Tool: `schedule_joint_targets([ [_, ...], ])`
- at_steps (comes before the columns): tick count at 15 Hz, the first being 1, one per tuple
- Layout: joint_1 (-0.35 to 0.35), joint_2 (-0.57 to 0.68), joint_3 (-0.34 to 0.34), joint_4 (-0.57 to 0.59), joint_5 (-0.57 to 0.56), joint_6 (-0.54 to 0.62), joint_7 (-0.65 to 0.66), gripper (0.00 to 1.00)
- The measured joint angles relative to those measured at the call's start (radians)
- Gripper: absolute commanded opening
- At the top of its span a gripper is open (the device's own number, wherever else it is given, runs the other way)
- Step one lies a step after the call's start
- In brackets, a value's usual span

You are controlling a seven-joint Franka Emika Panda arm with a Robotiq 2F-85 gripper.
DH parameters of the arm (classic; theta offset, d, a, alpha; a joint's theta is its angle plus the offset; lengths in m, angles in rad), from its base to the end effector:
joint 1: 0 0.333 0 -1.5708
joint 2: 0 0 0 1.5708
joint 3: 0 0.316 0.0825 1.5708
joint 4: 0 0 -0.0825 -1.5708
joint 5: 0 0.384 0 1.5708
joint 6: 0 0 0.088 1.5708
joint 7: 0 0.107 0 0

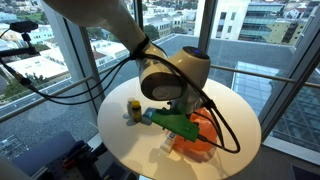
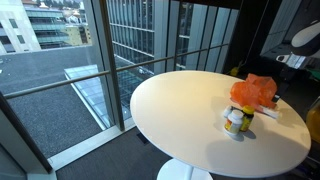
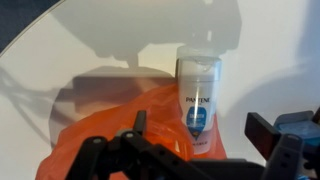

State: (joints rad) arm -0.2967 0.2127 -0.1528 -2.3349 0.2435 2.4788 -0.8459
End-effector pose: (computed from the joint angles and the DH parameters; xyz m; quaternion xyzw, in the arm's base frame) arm 0.4595 -0.2240 0.2409 -0.9929 -0.1005 -0.0084 0.0633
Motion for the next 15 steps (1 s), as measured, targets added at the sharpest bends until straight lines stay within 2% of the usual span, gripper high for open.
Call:
schedule_joint_targets([
  [9,0.001,0.050,0.020,-0.081,-0.027,0.166,0.000,1.00],
  [15,0.003,0.052,0.020,-0.118,-0.098,0.189,0.021,1.00],
])
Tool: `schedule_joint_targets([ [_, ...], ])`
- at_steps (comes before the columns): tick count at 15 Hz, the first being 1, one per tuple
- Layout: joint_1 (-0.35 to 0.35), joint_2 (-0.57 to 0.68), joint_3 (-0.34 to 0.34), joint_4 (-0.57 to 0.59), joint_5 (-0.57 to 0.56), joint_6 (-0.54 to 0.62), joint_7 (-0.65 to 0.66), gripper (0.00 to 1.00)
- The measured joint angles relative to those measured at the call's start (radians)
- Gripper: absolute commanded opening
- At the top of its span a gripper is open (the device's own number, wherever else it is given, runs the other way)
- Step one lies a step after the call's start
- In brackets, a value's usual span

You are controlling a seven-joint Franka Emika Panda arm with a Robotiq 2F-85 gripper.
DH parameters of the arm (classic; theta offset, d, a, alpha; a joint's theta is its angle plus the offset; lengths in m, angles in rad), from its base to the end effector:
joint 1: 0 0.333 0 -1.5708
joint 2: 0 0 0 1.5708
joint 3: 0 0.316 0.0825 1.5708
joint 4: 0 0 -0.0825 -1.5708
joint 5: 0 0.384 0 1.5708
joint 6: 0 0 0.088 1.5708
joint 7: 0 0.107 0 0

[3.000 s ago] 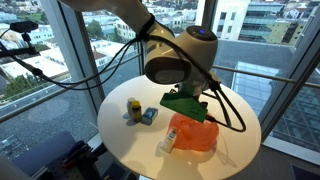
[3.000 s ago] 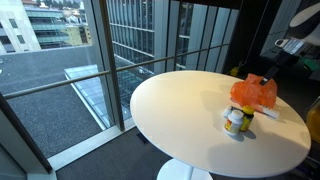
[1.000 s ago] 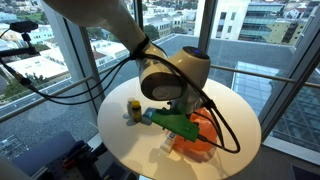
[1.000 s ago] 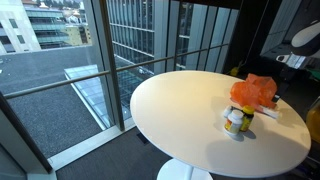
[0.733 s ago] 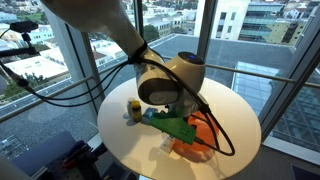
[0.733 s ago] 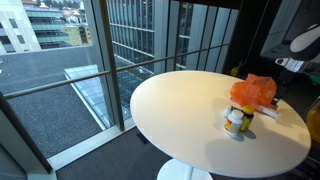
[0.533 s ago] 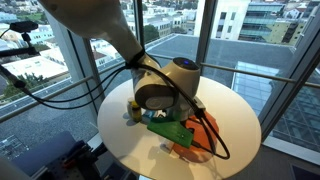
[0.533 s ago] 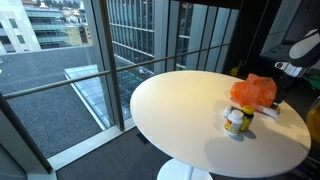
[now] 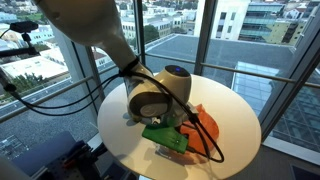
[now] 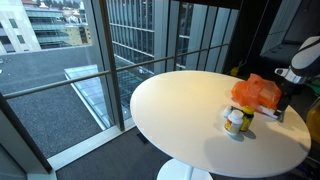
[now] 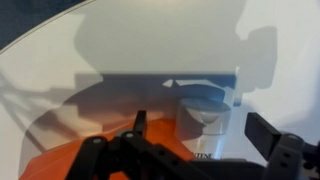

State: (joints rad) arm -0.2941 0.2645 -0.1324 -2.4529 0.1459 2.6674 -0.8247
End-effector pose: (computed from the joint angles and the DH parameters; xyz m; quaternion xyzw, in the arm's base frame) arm 0.4324 -0.2042 0.1903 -0.9905 -0.1348 0.0100 0.0250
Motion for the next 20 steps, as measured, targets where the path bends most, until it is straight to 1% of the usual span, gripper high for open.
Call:
schedule_joint_targets([
  [3,0.010,-0.003,0.000,-0.006,-0.035,0.000,0.052,1.00],
  [6,0.017,-0.017,0.001,-0.013,-0.038,0.000,0.073,1.00],
  [14,0.017,-0.140,-0.004,-0.084,-0.038,-0.001,0.089,1.00],
  [20,0.034,-0.148,-0.005,-0.098,-0.039,-0.012,0.180,1.00],
])
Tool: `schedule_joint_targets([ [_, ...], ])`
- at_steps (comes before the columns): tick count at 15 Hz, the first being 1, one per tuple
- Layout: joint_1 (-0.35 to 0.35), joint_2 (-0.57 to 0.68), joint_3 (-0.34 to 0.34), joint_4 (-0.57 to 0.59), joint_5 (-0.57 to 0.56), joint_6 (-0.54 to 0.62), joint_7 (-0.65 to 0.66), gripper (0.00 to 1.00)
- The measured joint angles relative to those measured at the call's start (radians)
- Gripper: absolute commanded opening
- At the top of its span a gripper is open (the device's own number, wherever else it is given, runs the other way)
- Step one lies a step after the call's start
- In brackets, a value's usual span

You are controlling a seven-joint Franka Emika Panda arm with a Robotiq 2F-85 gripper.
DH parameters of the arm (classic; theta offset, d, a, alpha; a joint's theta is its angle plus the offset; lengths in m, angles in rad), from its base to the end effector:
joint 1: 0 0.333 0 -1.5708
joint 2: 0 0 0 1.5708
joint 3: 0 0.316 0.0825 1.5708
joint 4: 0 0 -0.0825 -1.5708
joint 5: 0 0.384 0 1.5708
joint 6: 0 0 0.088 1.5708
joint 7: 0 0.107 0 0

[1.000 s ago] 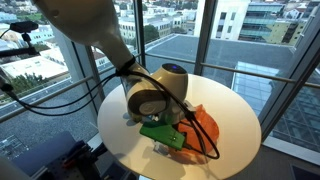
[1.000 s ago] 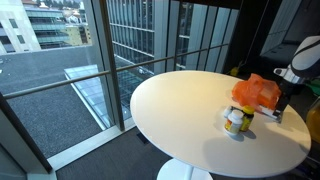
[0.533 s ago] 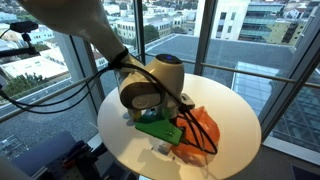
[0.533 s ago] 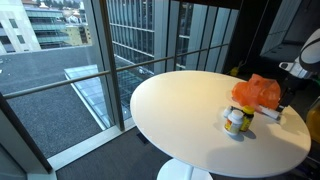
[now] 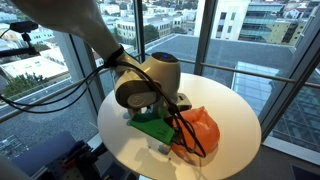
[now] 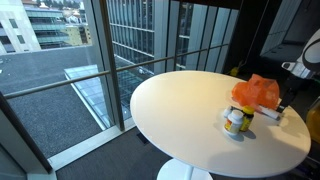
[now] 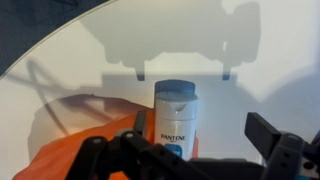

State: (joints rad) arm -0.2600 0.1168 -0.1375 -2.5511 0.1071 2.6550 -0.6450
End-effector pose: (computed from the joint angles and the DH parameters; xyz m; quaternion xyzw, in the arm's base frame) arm 0.4169 -0.1797 0.2255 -0.9969 -0.0766 -0.0036 0.0173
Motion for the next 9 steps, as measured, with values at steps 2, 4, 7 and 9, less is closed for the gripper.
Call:
schedule_joint_targets([
  [2,0.013,0.003,0.001,0.000,0.000,0.000,0.036,1.00],
  [4,0.028,0.009,0.002,0.002,0.000,0.000,0.079,1.00],
  [7,0.045,0.026,0.004,0.014,-0.001,0.001,0.148,1.00],
  [9,0.052,0.045,0.004,0.029,-0.002,0.004,0.192,1.00],
])
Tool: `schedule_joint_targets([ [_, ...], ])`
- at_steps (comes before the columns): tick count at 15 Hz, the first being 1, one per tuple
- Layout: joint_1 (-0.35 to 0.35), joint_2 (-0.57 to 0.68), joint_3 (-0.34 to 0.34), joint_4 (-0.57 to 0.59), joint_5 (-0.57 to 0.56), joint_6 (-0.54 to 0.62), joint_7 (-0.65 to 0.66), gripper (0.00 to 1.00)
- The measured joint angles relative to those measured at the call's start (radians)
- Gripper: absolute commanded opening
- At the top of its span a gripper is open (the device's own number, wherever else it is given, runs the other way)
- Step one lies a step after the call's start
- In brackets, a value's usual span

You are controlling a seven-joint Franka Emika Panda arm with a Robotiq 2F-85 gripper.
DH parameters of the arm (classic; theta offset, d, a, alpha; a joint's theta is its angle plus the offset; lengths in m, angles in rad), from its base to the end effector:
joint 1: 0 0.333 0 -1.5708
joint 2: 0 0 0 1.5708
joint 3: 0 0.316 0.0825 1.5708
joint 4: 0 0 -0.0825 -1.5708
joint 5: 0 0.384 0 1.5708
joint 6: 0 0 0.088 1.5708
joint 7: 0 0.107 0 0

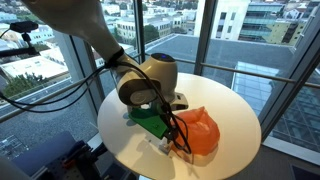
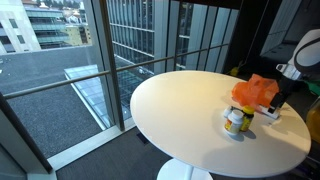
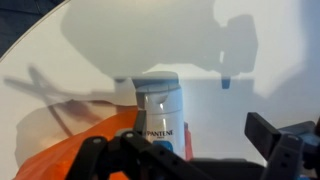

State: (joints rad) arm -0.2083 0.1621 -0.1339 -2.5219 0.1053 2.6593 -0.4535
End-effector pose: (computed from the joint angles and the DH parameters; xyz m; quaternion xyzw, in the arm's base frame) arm 0.4331 -0.1593 0.2150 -0.9998 -0.0095 0.0052 0.0164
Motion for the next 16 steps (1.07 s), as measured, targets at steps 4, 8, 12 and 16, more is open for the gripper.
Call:
schedule_joint_targets([
  [4,-0.001,0.041,0.000,0.042,0.000,0.005,0.042,1.00],
  [8,-0.006,0.088,0.000,0.092,0.000,0.005,0.042,1.00],
  [12,-0.012,0.135,0.000,0.128,-0.002,0.005,0.042,1.00],
  [16,-0.028,0.151,-0.001,0.134,-0.034,0.002,0.042,1.00],
])
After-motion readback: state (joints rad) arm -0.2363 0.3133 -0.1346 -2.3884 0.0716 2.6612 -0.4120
